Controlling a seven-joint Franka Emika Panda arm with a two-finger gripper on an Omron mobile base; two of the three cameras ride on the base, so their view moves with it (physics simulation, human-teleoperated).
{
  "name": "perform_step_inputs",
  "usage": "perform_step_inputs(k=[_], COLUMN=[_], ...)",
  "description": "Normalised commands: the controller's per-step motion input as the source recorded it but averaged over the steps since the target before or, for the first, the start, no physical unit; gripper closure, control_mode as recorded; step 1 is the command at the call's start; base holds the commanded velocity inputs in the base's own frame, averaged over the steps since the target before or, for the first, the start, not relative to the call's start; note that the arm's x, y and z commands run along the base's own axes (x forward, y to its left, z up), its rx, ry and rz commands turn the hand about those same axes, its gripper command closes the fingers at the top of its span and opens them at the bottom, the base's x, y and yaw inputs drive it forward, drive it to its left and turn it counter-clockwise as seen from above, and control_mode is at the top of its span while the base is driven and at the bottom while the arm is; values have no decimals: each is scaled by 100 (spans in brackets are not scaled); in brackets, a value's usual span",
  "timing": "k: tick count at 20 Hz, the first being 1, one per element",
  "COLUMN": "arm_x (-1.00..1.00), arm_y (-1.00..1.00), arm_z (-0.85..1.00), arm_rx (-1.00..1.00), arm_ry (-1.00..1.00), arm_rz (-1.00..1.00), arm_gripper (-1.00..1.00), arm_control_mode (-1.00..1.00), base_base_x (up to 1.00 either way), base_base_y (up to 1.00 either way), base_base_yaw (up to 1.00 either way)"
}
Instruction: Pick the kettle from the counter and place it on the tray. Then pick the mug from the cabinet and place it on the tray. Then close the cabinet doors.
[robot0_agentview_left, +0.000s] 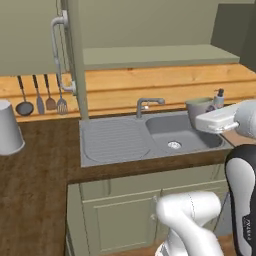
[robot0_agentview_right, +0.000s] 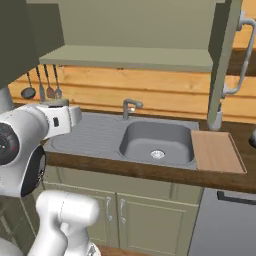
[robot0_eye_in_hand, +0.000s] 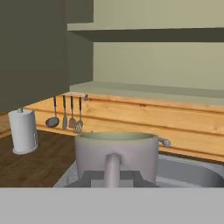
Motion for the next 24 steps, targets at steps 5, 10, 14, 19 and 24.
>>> perform_step_inputs(k=[5,10,14,19,24], arm_x=[0,0,0,0,0], arm_y=[0,0,0,0,0], arm_z=[0,0,0,0,0], arm_rx=[0,0,0,0,0], arm_ry=[0,0,0,0,0], arm_rz=[0,0,0,0,0], arm_gripper=[100,100,100,100,100], arm_control_mode=[100,100,100,100,100], base_base_x=[-79,-31,-12,-4,38], base_base_y=[-58,-97,-100,-99,-76], base_base_yaw=[-1,-8,-5,-1,0])
